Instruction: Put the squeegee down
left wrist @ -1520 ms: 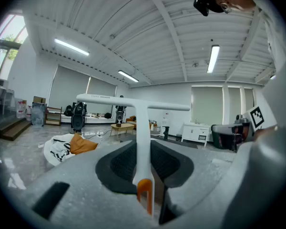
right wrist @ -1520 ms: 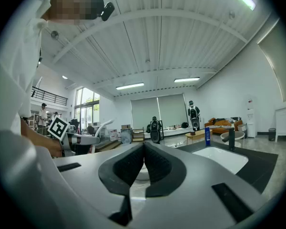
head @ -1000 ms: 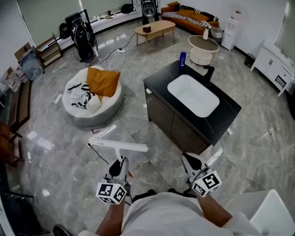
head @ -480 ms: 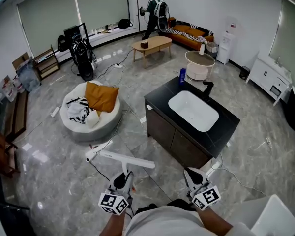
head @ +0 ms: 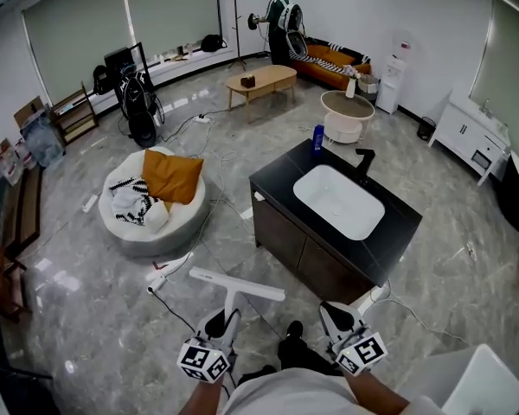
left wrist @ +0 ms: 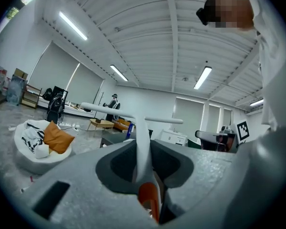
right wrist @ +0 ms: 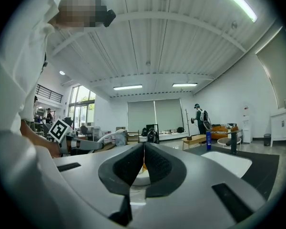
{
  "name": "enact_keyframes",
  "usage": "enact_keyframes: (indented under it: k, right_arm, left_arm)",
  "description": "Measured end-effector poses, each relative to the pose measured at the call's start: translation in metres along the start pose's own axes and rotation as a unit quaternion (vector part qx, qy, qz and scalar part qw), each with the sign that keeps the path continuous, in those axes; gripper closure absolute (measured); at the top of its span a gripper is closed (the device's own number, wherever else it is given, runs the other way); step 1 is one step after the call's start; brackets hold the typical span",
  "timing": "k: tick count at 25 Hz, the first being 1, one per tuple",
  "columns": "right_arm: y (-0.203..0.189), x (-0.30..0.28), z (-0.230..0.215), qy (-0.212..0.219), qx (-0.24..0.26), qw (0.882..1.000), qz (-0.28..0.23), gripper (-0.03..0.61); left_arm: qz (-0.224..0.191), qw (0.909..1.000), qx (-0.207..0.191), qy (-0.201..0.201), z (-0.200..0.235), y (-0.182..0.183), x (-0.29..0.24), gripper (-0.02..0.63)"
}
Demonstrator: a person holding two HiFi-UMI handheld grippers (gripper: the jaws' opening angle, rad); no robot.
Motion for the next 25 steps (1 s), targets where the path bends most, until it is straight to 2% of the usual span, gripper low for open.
enact_keyframes:
  k: [10,16,25]
  right_arm:
    - [-0.008,-0.067,-0.067,0.009,-0.018,1.000,-0.014,0.563]
    - [0.003,-0.122,-0.118,0.031,-0.023,0.999,-0.025,0.563]
    - [0.012,-0.160,-0.203,0.035,-0.034,0.999,-0.016,0.563]
  left_arm:
    - [0.004,0.9995,-0.001,0.031,0.038,0.020,-0.067,0.526]
    - [0.007,0.9988,-0.008,0.047,0.060,0.038,-0.127,0.528]
    - [0.006,0.9973,-0.002,0.073,0.082,0.058,-0.217,0.528]
Point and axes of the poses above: the fingertips, and each gripper's own axes: x backward along the fingers, z to its left, y out of its top, the point moved 5 cm from there along x, backward along the fingers, and after that the axes turned 2 degrees about y, right-handed, at the moved point
